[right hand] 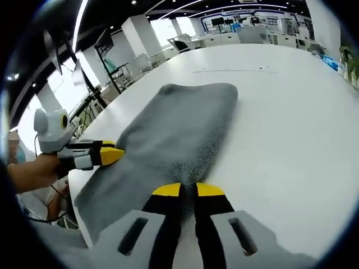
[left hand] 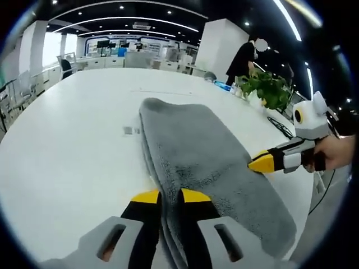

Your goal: Fold the towel on the table until its edges align and the towel forms a compact rectangular stack.

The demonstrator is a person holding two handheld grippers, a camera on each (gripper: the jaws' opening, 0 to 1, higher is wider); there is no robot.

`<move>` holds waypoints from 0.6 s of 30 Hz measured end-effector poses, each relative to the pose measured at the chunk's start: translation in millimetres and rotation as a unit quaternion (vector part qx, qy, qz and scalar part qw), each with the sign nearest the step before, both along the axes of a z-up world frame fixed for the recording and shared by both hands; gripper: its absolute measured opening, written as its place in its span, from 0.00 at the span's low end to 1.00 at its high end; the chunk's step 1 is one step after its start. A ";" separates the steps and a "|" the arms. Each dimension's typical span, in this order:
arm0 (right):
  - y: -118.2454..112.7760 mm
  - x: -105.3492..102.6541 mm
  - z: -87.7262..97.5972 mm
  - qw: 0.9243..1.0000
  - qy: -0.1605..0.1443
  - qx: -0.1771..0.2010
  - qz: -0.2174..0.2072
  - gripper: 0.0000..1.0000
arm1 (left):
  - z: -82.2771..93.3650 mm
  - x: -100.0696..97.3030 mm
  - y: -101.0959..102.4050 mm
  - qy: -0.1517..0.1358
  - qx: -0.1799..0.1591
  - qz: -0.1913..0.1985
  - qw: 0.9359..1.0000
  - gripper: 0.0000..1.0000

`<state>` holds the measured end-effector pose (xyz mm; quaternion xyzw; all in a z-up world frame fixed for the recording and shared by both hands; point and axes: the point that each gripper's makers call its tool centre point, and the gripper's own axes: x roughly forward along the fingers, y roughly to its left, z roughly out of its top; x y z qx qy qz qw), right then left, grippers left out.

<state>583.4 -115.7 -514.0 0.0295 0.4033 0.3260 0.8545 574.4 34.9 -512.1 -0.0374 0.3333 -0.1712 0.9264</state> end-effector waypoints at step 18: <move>-61.4 -1.9 0.3 0.999 -0.005 -0.011 -0.050 0.03 | -3.5 -5.2 -62.0 0.019 -0.012 -0.060 0.998 0.11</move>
